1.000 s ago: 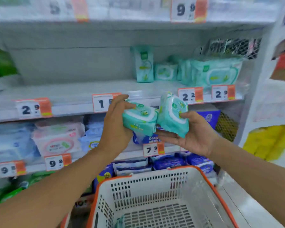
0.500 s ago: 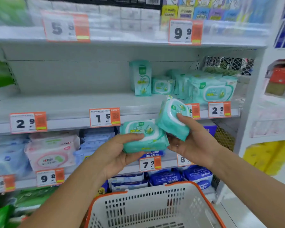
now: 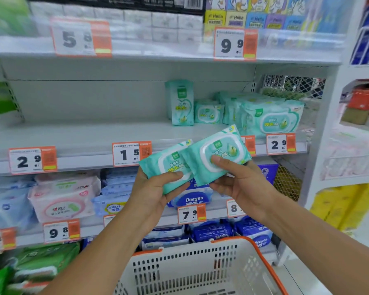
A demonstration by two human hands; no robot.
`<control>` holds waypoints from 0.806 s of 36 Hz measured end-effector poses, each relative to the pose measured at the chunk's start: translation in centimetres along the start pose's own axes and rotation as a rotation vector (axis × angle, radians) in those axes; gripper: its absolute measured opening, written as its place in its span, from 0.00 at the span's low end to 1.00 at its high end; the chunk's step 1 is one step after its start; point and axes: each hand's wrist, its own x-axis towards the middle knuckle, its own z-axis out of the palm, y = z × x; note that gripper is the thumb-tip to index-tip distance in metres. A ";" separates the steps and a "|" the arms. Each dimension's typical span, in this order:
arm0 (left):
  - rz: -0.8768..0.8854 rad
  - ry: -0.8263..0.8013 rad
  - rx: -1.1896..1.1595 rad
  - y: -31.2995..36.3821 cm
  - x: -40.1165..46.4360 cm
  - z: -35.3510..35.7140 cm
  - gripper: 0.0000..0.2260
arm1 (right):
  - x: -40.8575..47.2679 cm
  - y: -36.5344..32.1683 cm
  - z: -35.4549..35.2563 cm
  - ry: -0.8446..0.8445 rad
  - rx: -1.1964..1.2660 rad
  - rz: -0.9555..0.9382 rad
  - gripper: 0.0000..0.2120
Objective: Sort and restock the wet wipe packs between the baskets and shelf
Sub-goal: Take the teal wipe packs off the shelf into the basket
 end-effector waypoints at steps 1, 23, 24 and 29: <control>-0.004 -0.001 -0.012 0.0 0.0 0.1 0.25 | 0.1 -0.2 -0.1 0.012 0.023 0.010 0.29; 0.246 -0.248 0.565 0.0 1.1 2.1 0.41 | 0.0 -3.6 -2.1 -0.126 -0.765 -0.227 0.51; 0.276 -0.292 0.621 0.5 1.4 2.6 0.42 | 0.3 -4.6 -2.3 -0.167 -0.871 -0.301 0.54; 0.434 -0.557 0.849 3.1 3.2 5.3 0.40 | 2.5 -8.8 -1.0 -0.459 -1.309 -0.437 0.50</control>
